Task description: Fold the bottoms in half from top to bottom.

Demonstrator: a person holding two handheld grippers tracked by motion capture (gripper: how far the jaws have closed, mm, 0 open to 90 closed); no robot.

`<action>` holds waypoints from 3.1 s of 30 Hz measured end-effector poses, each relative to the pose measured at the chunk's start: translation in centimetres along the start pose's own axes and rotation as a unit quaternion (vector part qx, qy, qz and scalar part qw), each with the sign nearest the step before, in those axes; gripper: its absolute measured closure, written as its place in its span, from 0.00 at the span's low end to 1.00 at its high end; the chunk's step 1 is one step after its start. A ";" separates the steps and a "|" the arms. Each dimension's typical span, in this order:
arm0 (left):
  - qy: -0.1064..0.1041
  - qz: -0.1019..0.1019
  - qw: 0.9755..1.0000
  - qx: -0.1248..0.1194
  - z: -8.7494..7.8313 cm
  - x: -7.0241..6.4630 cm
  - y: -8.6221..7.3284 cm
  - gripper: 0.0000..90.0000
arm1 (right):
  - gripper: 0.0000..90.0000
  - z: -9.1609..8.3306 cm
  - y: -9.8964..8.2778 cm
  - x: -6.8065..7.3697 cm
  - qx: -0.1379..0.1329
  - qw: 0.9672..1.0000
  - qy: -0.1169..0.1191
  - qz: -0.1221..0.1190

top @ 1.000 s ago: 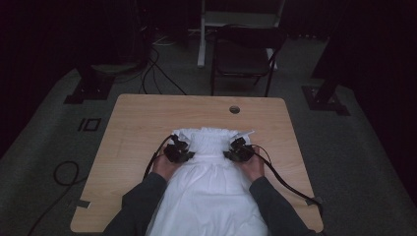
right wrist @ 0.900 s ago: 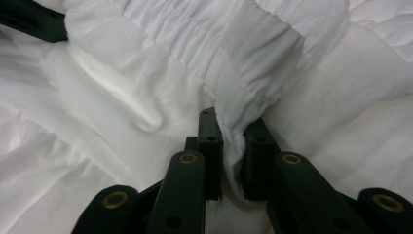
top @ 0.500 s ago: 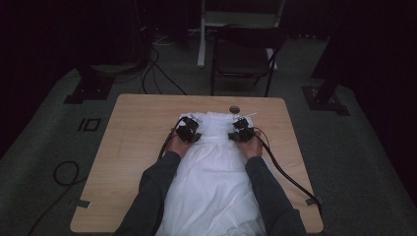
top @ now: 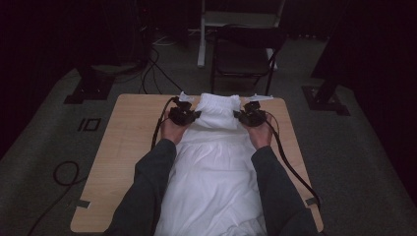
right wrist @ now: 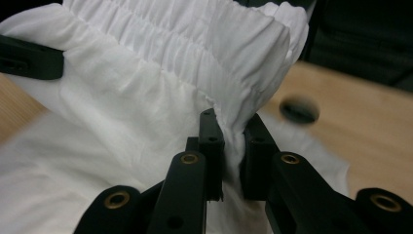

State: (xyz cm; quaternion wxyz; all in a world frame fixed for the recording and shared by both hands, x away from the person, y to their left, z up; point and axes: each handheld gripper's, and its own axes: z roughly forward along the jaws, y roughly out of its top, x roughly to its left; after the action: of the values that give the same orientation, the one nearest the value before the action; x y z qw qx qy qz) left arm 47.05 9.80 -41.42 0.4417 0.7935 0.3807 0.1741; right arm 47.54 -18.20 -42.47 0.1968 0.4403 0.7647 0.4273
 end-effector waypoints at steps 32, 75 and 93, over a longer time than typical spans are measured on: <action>-0.070 -0.007 0.988 0.141 -3.4 -6.0 -17.6 0.93 | 0.91 -1.7 -15.5 7.7 0.151 0.978 0.131 -0.062; 0.083 0.000 0.994 0.064 3.8 0.4 -7.9 0.94 | 0.90 6.7 -5.8 1.1 0.070 0.997 0.031 0.002; -0.007 0.059 0.998 -0.017 -3.7 -5.7 -9.4 0.92 | 0.91 -5.2 -7.2 3.0 -0.060 0.993 0.070 -0.074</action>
State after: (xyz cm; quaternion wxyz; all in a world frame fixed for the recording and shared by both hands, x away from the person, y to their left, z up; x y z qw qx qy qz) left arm 36.77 10.60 -46.89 0.4467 0.8084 0.3267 0.2007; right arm 38.75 -19.92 -45.34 0.2001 0.3395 0.7799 0.4863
